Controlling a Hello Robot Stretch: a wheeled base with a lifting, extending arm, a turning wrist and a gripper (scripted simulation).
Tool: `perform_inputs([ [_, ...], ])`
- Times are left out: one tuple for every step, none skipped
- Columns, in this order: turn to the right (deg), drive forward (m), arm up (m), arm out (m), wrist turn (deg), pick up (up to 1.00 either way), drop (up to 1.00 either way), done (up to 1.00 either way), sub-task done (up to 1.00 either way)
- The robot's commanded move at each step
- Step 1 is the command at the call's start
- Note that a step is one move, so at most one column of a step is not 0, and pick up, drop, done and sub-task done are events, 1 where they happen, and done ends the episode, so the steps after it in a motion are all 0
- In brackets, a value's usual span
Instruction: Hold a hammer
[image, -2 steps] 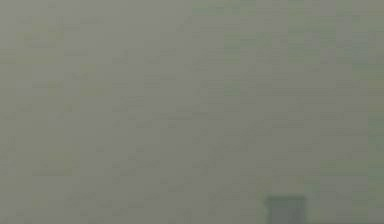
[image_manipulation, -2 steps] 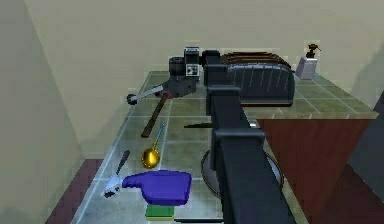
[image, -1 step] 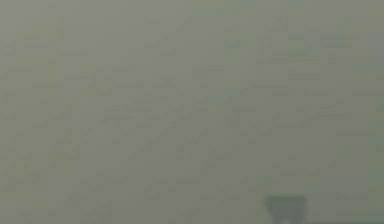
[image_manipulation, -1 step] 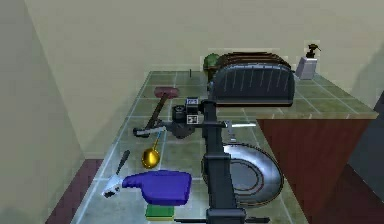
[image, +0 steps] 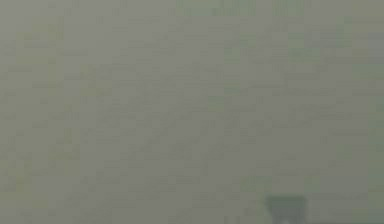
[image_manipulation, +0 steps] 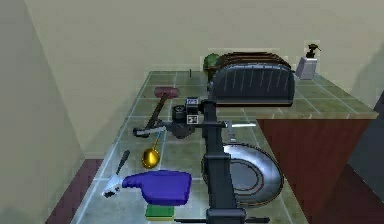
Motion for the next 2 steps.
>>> perform_inputs([
  [0.0, 0.0, 0.1, 0.0, 0.0, 0.0, 0.0, 0.0, 0.0],
  [0.0, 0.0, 0.0, 0.0, 0.0, 0.0, 0.0, 1.0, 0.0],
])
